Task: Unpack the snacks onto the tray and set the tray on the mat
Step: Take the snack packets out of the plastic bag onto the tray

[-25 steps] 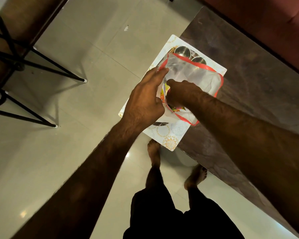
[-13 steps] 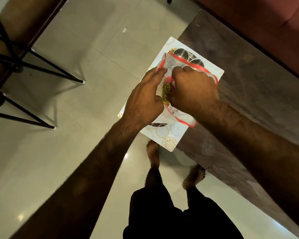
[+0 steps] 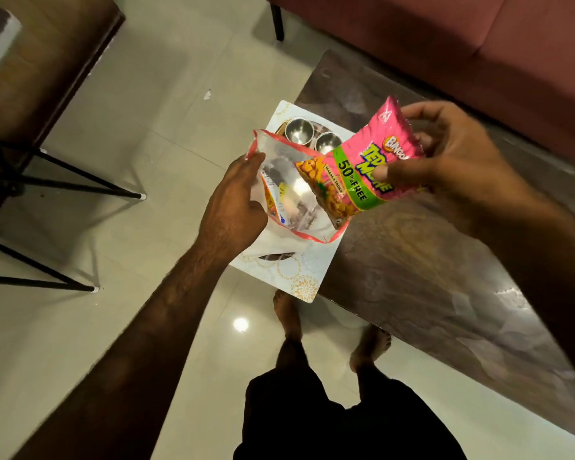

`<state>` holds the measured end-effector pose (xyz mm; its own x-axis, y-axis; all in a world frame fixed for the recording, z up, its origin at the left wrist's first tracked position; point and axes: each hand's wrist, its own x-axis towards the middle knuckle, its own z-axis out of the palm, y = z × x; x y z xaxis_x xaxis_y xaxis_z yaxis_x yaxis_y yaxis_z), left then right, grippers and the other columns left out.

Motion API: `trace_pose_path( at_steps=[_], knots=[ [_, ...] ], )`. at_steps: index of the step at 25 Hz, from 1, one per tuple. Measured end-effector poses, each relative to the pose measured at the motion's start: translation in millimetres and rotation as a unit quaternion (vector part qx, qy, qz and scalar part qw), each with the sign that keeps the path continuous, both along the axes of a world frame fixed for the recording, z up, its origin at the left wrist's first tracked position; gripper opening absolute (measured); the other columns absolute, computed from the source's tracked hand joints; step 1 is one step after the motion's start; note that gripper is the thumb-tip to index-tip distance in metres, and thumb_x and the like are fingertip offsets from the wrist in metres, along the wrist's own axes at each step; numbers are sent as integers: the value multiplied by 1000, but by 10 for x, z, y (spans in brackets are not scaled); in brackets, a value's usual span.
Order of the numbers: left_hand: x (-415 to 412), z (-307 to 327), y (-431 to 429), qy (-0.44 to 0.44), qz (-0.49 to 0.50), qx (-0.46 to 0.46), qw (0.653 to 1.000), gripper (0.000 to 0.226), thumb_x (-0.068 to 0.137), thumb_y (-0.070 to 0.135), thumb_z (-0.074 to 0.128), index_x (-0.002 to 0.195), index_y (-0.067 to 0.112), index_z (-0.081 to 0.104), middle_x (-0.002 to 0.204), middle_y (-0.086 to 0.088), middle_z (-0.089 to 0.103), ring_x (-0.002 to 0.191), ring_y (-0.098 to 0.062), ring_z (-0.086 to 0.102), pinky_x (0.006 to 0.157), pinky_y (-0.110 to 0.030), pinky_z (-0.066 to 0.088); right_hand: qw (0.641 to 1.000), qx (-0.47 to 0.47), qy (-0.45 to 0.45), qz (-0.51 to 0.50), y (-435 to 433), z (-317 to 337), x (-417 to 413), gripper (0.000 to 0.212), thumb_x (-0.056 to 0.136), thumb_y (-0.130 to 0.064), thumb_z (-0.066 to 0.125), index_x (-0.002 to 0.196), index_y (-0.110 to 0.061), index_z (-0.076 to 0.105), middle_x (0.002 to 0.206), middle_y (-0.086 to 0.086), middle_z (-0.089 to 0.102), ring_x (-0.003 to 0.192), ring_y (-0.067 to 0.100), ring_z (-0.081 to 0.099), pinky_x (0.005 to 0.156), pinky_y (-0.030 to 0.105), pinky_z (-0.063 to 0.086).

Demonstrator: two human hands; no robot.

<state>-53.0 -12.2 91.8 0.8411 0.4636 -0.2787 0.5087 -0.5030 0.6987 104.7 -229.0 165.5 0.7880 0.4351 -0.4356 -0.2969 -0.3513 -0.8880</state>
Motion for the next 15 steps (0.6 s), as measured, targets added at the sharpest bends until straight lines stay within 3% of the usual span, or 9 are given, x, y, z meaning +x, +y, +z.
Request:
trace_pose_path(
  at_steps=[5,7,9,13,15],
  knots=[
    [19,-27,16,-1,31,-13,999,84,72,-18,49,149,15,45,152,-2,45,123,-21,58,95,-27,45,977,90,82,-176,-462,-169,323,77,69,8,77,139,-14,53,94,0,77,72,17,73,61,39,60],
    [8,-42,24,-5,30,-4,1000,83,72,-17,45,148,15,46,152,-2,46,121,-22,59,94,-26,44,971,76,97,-205,-652,-359,412,74,69,9,76,135,-18,56,100,2,75,76,18,72,68,44,62],
    [-2,-62,26,-4,33,1,999,84,72,-18,43,148,17,46,152,-1,46,121,-22,60,93,-26,45,975,8,108,-194,-774,-651,442,69,69,12,77,126,-22,59,105,7,72,77,21,70,76,46,62],
    [-13,-109,0,-7,26,11,1000,86,71,-20,41,148,19,47,150,2,46,118,-17,59,75,-2,42,973,-99,161,-136,-798,-1380,395,75,72,16,76,138,-11,54,91,12,68,68,22,65,67,38,58],
    [-34,-138,-17,-9,24,15,1000,87,71,-20,41,147,21,47,149,5,45,117,-13,58,65,4,43,972,-111,173,-114,-735,-1724,402,76,70,14,81,137,-9,53,101,16,68,70,22,67,60,33,60]
  ],
)
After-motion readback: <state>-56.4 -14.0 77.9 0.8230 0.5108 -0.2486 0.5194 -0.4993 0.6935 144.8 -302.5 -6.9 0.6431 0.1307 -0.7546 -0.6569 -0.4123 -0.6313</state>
